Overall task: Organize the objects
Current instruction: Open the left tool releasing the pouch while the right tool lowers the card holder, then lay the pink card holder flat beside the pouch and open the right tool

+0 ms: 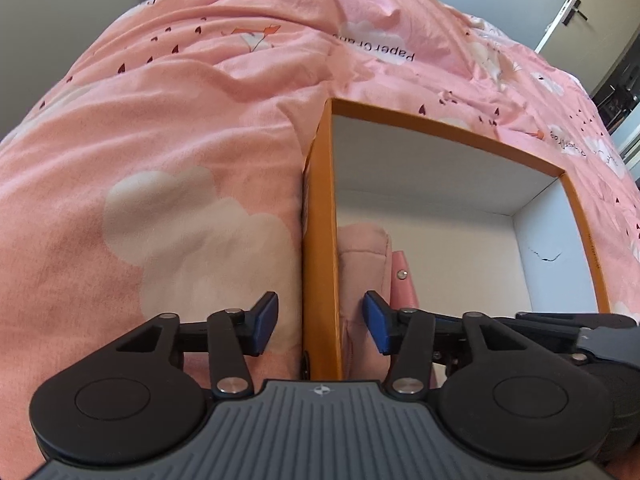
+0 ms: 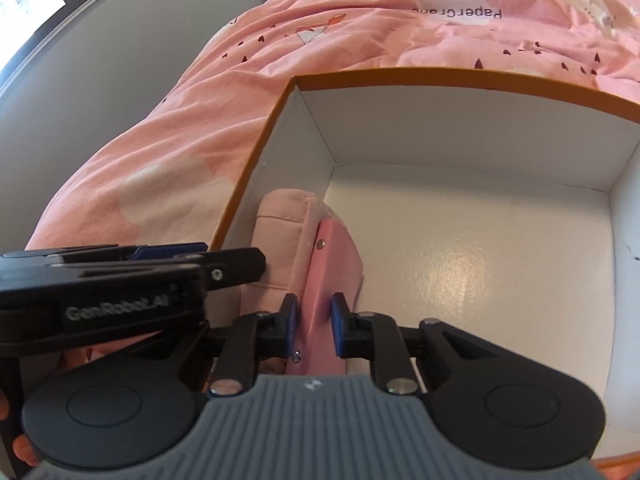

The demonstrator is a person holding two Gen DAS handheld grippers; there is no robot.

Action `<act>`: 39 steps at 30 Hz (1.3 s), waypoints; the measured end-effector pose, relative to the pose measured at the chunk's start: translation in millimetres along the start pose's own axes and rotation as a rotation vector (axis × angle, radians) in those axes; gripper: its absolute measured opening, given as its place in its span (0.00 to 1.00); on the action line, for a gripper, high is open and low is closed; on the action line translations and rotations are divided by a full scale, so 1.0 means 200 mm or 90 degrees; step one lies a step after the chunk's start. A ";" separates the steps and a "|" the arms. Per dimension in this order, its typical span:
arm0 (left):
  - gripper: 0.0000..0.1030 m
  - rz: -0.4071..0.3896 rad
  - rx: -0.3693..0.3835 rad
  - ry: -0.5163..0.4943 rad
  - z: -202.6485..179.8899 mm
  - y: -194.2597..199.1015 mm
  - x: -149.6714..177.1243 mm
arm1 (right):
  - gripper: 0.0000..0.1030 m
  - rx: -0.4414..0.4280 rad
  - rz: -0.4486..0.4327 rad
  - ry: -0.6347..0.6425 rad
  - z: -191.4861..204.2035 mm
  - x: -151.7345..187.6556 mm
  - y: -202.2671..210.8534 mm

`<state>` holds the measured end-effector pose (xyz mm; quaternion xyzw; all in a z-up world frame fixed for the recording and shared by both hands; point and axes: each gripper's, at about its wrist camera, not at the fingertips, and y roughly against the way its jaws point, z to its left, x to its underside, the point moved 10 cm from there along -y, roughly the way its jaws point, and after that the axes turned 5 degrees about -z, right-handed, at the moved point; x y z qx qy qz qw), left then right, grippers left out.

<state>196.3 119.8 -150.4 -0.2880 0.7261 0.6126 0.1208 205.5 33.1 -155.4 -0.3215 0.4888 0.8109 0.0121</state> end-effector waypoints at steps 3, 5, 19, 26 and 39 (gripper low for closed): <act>0.45 0.008 -0.003 0.000 0.01 -0.01 0.01 | 0.17 0.033 -0.016 -0.003 -0.03 0.00 0.01; 0.44 0.012 -0.006 0.002 0.02 -0.01 0.00 | 0.16 0.075 -0.034 0.020 -0.05 0.00 0.02; 0.32 0.018 0.009 0.026 0.04 -0.01 0.00 | 0.18 -0.051 -0.007 -0.069 -0.01 0.02 -0.03; 0.19 0.018 0.003 0.014 0.03 -0.01 0.01 | 0.10 -0.061 0.001 -0.081 0.02 0.03 -0.02; 0.29 -0.016 0.028 0.018 -0.01 0.07 -0.01 | 0.13 -0.063 -0.011 -0.076 -0.02 0.02 -0.02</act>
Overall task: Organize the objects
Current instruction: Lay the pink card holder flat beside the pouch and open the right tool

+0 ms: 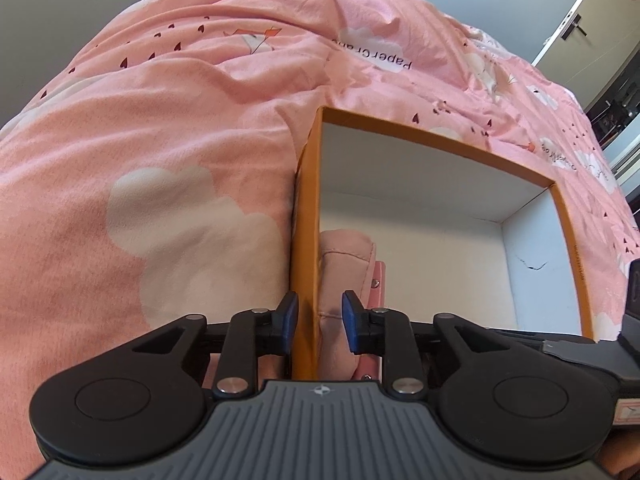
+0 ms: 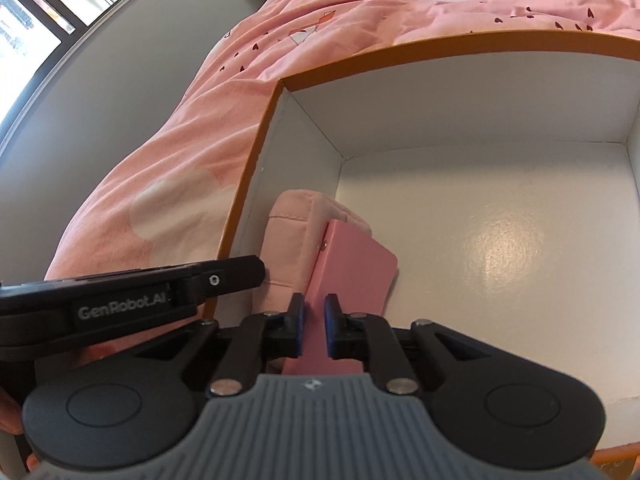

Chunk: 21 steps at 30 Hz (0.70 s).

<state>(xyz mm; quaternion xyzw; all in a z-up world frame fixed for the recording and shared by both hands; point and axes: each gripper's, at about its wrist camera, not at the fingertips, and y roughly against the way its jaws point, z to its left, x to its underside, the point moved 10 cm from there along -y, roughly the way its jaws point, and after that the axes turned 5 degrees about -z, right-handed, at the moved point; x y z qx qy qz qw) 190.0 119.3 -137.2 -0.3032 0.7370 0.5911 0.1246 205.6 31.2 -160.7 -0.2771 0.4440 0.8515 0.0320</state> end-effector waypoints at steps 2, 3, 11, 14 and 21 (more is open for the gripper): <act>0.31 -0.014 0.007 -0.001 -0.02 0.03 -0.01 | 0.14 0.002 -0.006 0.000 -0.01 0.00 0.01; 0.32 -0.018 0.009 -0.001 -0.02 0.05 -0.01 | 0.14 0.003 -0.008 0.000 -0.01 -0.01 0.02; 0.38 -0.027 0.013 -0.007 -0.04 0.07 -0.01 | 0.17 0.010 0.001 0.000 -0.02 0.00 0.00; 0.40 -0.018 0.008 0.006 -0.02 0.03 0.00 | 0.25 0.011 0.007 0.008 -0.02 0.01 -0.02; 0.39 0.011 0.002 0.036 0.03 -0.06 0.05 | 0.28 0.020 0.022 0.046 0.01 0.02 -0.04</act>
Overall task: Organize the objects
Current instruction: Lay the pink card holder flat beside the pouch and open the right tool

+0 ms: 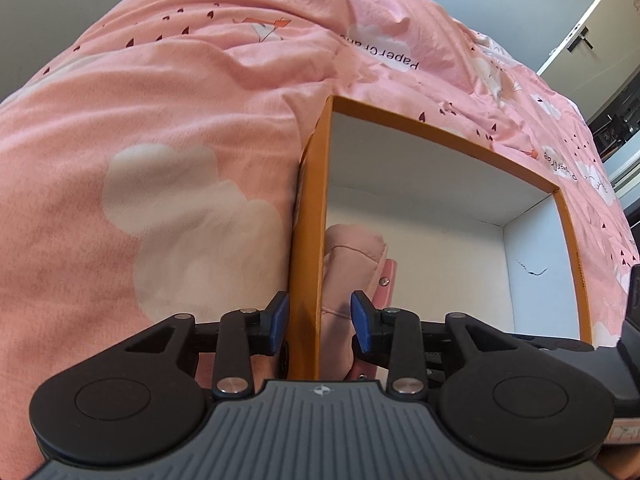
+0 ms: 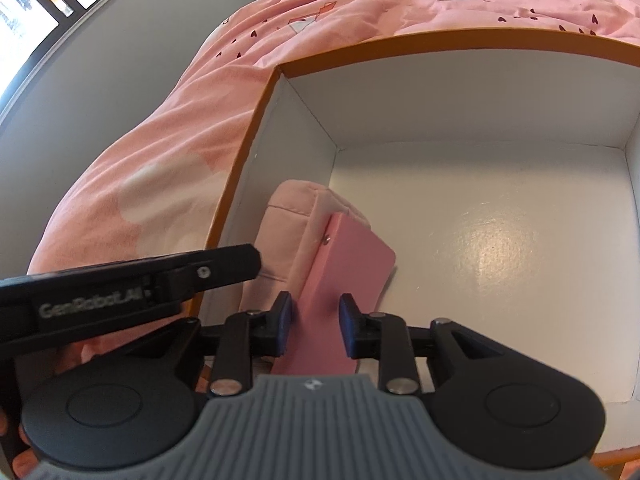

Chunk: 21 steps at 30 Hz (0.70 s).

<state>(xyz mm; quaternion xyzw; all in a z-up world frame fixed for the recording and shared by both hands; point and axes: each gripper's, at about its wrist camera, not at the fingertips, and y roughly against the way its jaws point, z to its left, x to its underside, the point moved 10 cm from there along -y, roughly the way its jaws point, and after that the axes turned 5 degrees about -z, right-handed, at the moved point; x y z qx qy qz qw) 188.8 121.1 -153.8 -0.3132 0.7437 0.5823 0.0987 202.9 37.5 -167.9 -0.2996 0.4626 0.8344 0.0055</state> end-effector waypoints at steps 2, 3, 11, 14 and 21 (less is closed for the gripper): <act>0.37 0.007 -0.011 -0.001 0.01 -0.02 0.01 | 0.28 0.008 -0.002 0.015 0.01 0.00 -0.01; 0.35 0.011 -0.009 0.002 0.02 -0.02 0.02 | 0.28 0.012 -0.003 0.019 0.02 0.00 -0.01; 0.30 0.015 -0.003 0.007 0.01 -0.03 0.03 | 0.19 0.082 -0.002 0.160 0.07 -0.02 -0.01; 0.28 0.017 -0.004 0.011 0.01 -0.03 0.03 | 0.19 0.104 0.002 0.229 0.11 -0.01 -0.02; 0.32 0.018 0.007 0.014 0.00 -0.03 0.03 | 0.00 0.001 0.037 0.078 0.04 0.01 -0.05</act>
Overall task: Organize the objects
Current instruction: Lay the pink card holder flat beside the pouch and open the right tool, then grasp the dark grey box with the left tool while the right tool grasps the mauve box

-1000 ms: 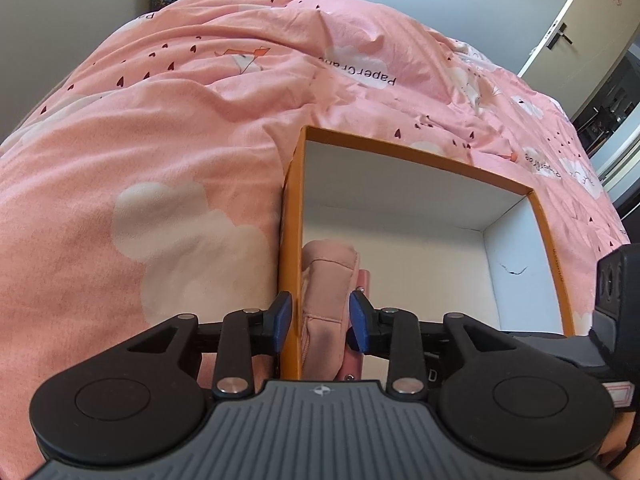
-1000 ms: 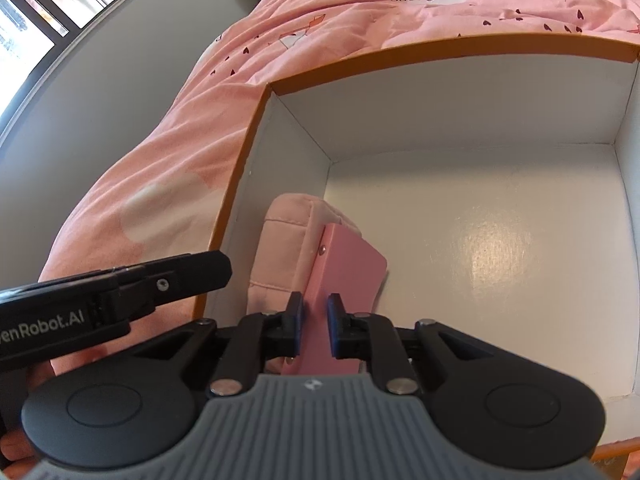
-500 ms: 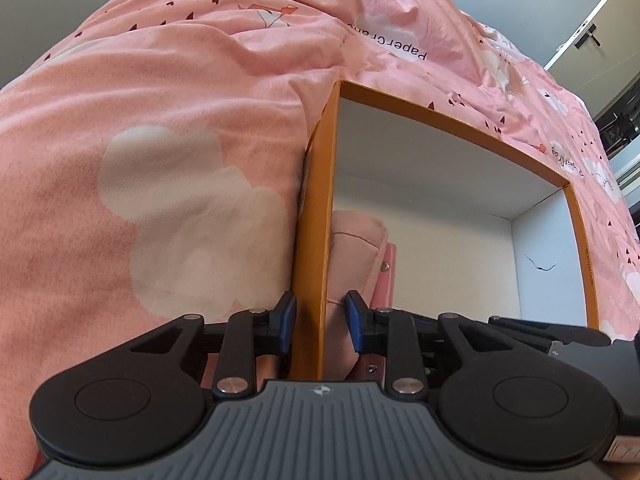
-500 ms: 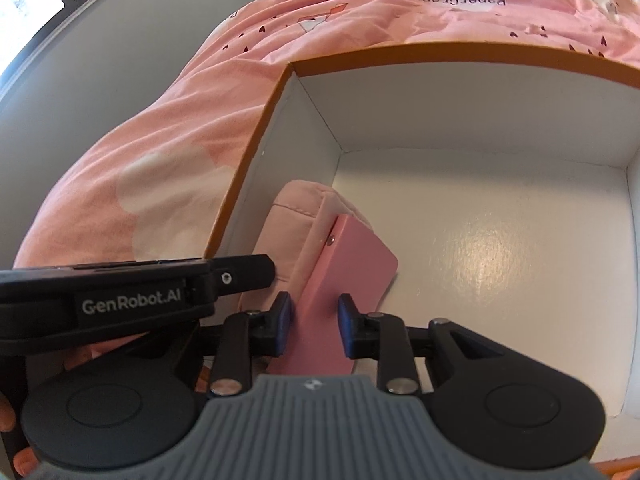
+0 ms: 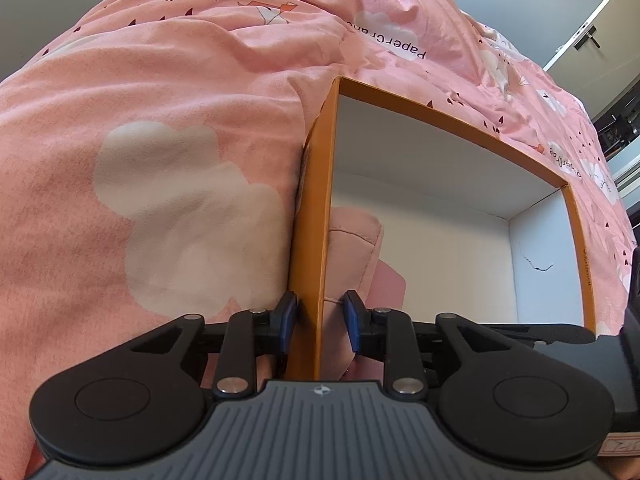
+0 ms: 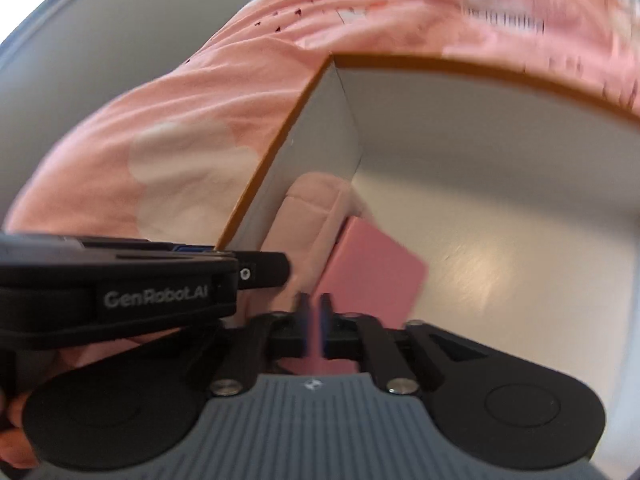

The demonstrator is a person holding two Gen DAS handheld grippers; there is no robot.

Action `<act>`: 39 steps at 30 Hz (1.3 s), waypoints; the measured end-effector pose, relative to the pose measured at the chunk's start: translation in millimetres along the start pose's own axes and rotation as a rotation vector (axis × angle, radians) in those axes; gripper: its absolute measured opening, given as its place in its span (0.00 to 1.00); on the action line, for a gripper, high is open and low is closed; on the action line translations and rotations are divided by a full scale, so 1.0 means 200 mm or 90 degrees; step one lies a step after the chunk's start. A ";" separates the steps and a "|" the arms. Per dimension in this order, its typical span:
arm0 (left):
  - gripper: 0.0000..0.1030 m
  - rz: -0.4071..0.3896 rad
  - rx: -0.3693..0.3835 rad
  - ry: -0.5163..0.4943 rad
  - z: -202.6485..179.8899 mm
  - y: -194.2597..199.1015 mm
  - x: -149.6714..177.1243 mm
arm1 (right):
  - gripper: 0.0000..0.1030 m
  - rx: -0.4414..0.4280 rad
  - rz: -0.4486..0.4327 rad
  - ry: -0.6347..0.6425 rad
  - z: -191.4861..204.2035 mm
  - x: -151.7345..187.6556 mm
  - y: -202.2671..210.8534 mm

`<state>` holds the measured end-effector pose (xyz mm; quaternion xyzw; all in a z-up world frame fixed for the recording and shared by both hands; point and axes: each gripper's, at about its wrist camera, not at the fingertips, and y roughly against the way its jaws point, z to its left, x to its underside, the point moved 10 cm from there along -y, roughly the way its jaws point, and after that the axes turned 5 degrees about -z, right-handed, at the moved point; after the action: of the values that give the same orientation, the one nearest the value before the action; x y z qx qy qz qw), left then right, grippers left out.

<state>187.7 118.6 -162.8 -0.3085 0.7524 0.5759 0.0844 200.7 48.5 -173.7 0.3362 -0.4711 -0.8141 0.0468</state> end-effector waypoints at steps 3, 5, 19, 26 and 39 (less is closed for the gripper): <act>0.32 -0.005 0.000 -0.005 -0.01 0.01 0.00 | 0.05 0.012 -0.011 0.012 0.00 0.01 0.02; 0.32 -0.009 0.000 -0.010 -0.01 0.01 -0.01 | 0.05 0.005 -0.015 0.014 0.02 0.01 0.04; 0.46 -0.018 0.007 -0.023 -0.04 0.06 -0.02 | 0.13 0.089 -0.010 -0.020 -0.23 -0.01 0.13; 0.48 -0.055 0.000 -0.057 -0.08 0.25 -0.02 | 0.19 0.072 -0.045 -0.012 -0.17 0.00 0.28; 0.48 0.014 0.079 -0.094 -0.24 0.42 0.26 | 0.27 0.055 -0.075 -0.024 -0.07 0.20 0.60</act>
<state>109.5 67.1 -103.8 -0.2506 0.7818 0.5502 0.1524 148.6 -43.8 -103.1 0.3495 -0.4860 -0.8007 -0.0245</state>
